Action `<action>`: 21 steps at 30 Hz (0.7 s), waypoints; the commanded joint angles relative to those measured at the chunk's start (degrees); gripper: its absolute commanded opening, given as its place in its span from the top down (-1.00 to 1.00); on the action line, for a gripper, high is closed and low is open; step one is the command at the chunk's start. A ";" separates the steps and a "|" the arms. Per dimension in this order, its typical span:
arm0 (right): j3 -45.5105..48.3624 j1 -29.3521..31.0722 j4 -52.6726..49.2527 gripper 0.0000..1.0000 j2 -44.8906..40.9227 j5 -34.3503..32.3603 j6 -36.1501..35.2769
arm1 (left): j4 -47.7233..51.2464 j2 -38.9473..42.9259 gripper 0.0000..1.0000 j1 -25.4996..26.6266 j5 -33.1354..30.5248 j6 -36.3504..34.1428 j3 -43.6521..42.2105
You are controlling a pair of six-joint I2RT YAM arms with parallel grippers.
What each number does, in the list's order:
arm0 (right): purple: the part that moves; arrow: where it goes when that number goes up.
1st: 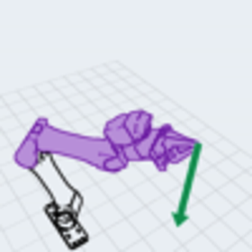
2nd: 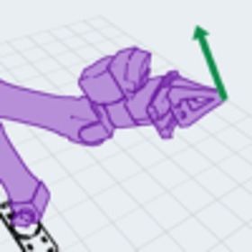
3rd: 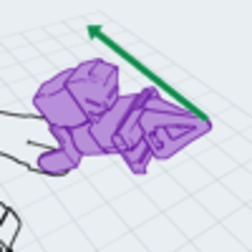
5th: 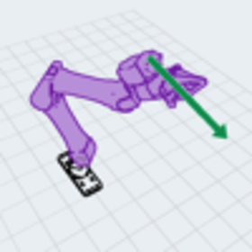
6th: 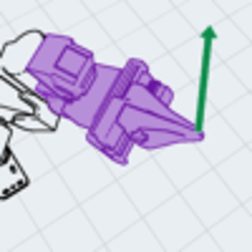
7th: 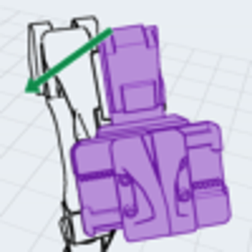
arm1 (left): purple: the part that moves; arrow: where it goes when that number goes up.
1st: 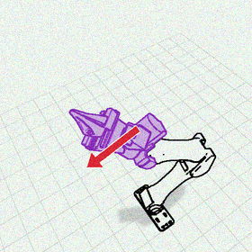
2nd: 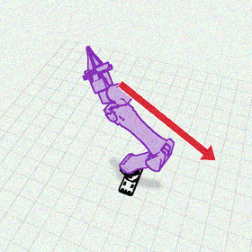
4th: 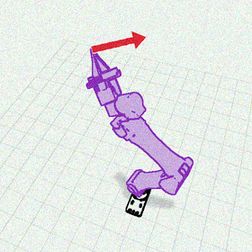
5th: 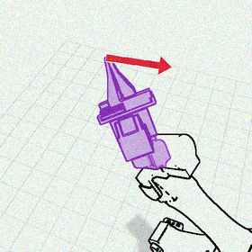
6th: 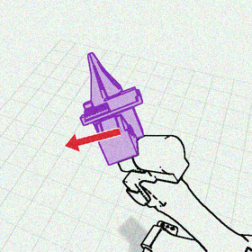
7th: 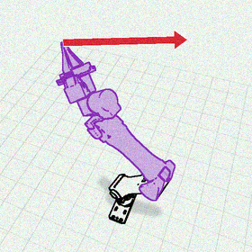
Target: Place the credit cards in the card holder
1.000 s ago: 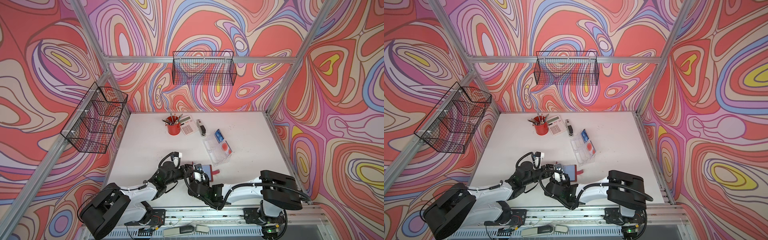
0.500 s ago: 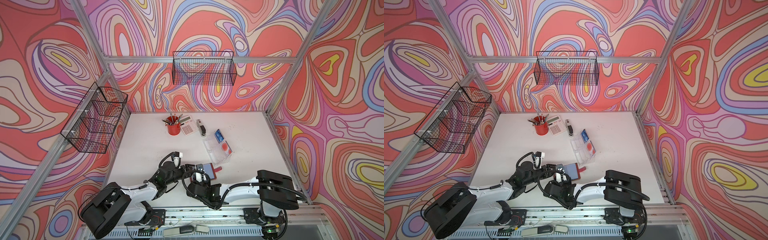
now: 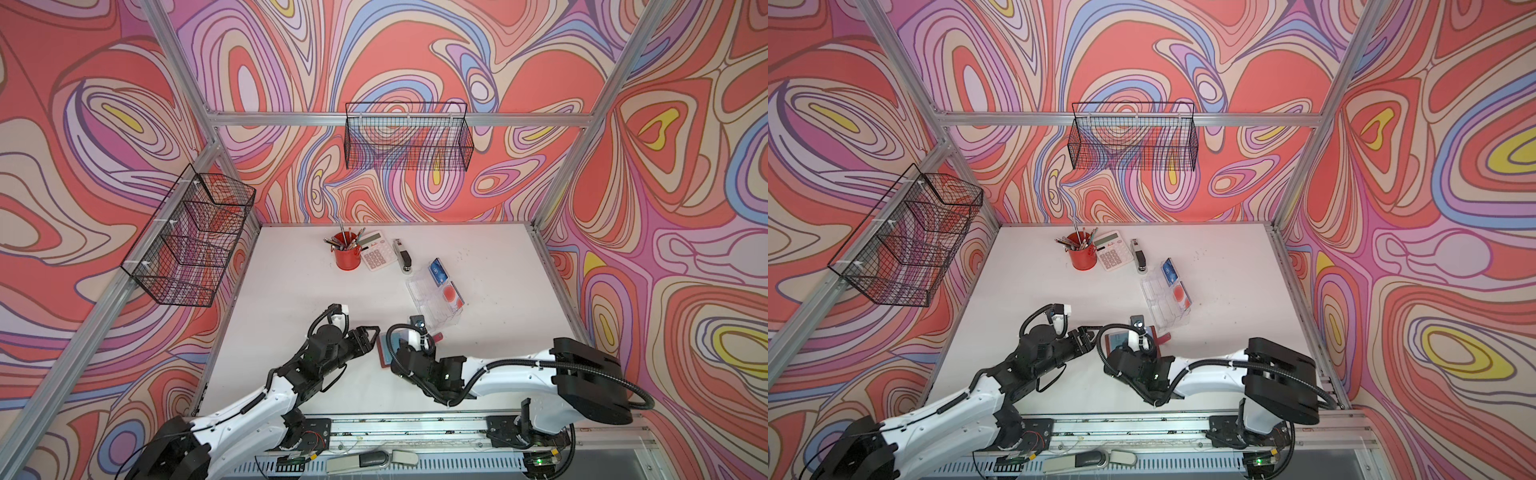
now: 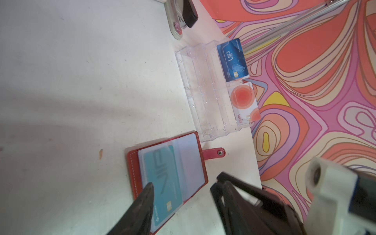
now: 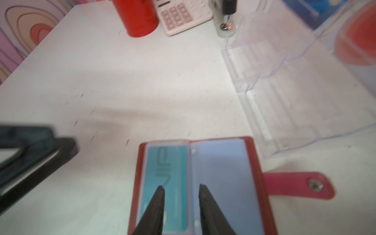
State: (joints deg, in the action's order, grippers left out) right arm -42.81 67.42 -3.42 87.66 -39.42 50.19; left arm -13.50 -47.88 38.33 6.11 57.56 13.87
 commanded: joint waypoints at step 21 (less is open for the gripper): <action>15.80 -16.17 1.72 0.07 -17.23 14.38 -5.82 | 0.21 -15.02 -0.05 0.35 4.76 0.36 1.11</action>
State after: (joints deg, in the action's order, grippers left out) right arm -28.82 52.77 -4.34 72.55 -26.81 47.81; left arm -10.07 -61.43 38.33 9.69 57.47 13.87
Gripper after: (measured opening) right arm 0.476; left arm 0.529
